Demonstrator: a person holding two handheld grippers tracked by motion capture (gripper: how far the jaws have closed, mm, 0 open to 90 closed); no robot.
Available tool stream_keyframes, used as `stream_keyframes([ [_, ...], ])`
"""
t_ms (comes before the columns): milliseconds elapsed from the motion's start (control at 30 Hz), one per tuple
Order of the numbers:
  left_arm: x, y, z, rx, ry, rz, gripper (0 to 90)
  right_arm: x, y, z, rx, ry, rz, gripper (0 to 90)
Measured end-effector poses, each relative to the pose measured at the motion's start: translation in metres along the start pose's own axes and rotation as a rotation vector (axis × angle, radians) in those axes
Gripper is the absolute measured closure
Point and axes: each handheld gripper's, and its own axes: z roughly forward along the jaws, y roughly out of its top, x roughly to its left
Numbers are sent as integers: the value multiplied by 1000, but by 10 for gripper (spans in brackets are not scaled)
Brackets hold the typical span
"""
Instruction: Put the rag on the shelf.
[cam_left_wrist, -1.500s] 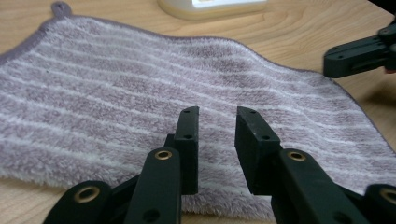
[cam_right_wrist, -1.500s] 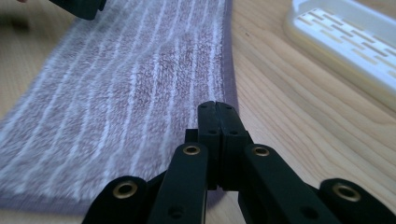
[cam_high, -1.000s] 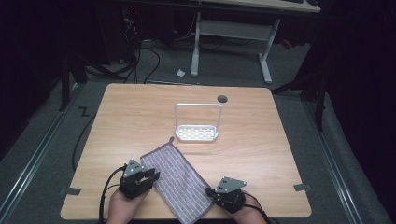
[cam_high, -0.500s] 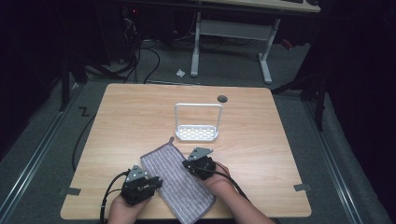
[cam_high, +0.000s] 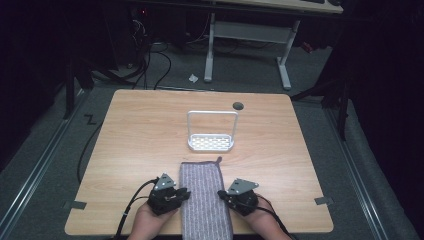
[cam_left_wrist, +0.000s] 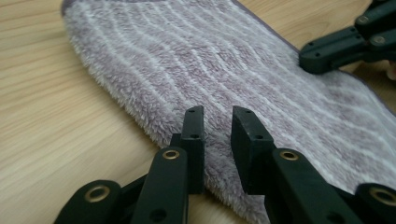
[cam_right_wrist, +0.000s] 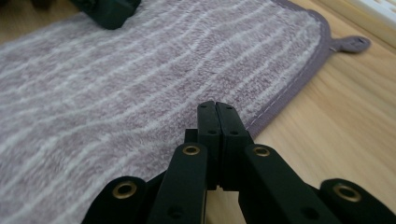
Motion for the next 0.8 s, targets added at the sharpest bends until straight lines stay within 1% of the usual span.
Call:
stream_keyframes([
  [33,-3,3,5,-4,-1,4,751,-1,-4,-5,-1,-7,7,898],
  [100,-7,9,13,3,-6,29,747,-5,-11,-12,-1,-22,26,893],
  [133,-9,11,17,0,-7,31,743,-8,-13,-14,-4,-25,42,892],
  [167,-11,13,20,3,-9,41,738,-11,-16,-16,-8,-31,57,889],
  [233,-14,14,22,-1,-6,47,730,-14,-19,-18,-13,-34,84,886],
  [267,-14,14,21,1,-5,51,725,-15,-20,-18,-15,-33,84,885],
  [333,-13,14,17,-12,7,41,690,-15,-20,-18,-15,-35,66,879],
  [433,-7,14,11,-38,45,17,644,-15,-19,-17,-9,-35,59,874],
  [467,-3,15,9,-52,74,-5,623,-16,-19,-17,-9,-29,62,872],
  [533,5,17,5,-67,90,-43,553,-16,-19,-17,-12,-25,64,859],
  [567,10,19,3,-82,105,-66,534,-16,-19,-17,-12,-23,68,856],
  [600,14,21,2,-94,113,-79,508,-16,-19,-16,-15,-23,65,854],
  [633,17,22,2,-103,118,-89,490,-16,-19,-16,-14,-23,58,853],
  [700,25,28,4,-103,139,-110,464,-17,-19,-15,-14,-22,50,847],
  [767,28,34,8,-105,158,-135,448,-17,-18,-15,-16,-16,61,841],
  [800,29,37,11,-106,156,-133,443,-17,-18,-15,-18,-14,56,836],
])
